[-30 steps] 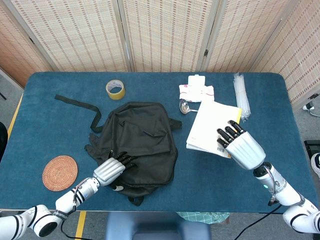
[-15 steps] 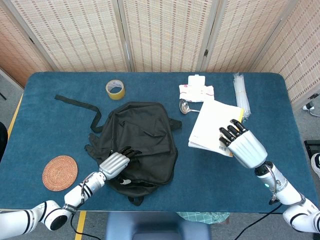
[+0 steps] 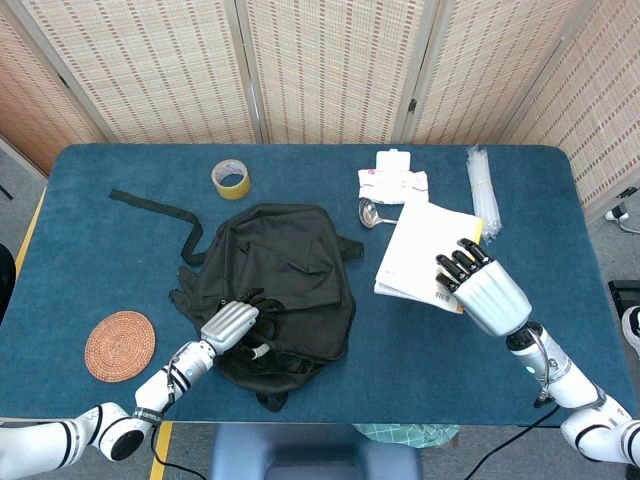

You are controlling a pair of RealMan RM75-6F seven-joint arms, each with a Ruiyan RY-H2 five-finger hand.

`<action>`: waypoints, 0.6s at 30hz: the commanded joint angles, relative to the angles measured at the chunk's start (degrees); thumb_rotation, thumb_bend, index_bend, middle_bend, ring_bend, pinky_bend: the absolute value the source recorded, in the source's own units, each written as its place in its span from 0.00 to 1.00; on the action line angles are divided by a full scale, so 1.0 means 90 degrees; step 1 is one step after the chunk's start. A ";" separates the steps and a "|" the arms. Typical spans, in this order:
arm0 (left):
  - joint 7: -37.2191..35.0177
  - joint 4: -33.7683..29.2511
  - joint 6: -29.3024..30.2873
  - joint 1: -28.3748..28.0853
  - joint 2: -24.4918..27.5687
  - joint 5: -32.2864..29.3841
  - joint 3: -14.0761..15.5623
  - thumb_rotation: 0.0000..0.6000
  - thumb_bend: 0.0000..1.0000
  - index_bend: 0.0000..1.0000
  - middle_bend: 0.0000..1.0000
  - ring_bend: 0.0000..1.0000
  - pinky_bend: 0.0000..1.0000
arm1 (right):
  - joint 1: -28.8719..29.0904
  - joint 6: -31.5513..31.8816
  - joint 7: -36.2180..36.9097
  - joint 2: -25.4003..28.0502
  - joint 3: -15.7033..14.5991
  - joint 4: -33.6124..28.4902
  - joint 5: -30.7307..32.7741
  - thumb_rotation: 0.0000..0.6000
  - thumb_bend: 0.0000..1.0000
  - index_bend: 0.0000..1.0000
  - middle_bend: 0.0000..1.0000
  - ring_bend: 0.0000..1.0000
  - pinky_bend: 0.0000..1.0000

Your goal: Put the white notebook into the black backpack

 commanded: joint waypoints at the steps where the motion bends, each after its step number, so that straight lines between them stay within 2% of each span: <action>1: -0.0094 0.0060 0.0092 0.0032 -0.0066 -0.0031 -0.0023 1.00 0.45 0.68 0.29 0.26 0.06 | -0.0014 0.0034 0.0019 -0.0005 0.0007 -0.0012 -0.0016 1.00 0.54 0.77 0.49 0.50 0.34; 9: -0.0358 -0.0002 0.0344 0.0139 0.0045 -0.0433 -0.0355 1.00 0.48 0.69 0.31 0.28 0.07 | -0.0085 0.0347 0.0298 -0.0038 -0.0168 -0.0210 -0.0406 1.00 0.54 0.77 0.49 0.50 0.34; 18: -0.0448 0.0055 0.0085 -0.0043 0.0233 -0.1592 -0.1102 1.00 0.48 0.68 0.32 0.27 0.08 | -0.0062 0.0847 0.0664 -0.0080 -0.0474 -0.0659 -0.1316 1.00 0.55 0.77 0.49 0.52 0.36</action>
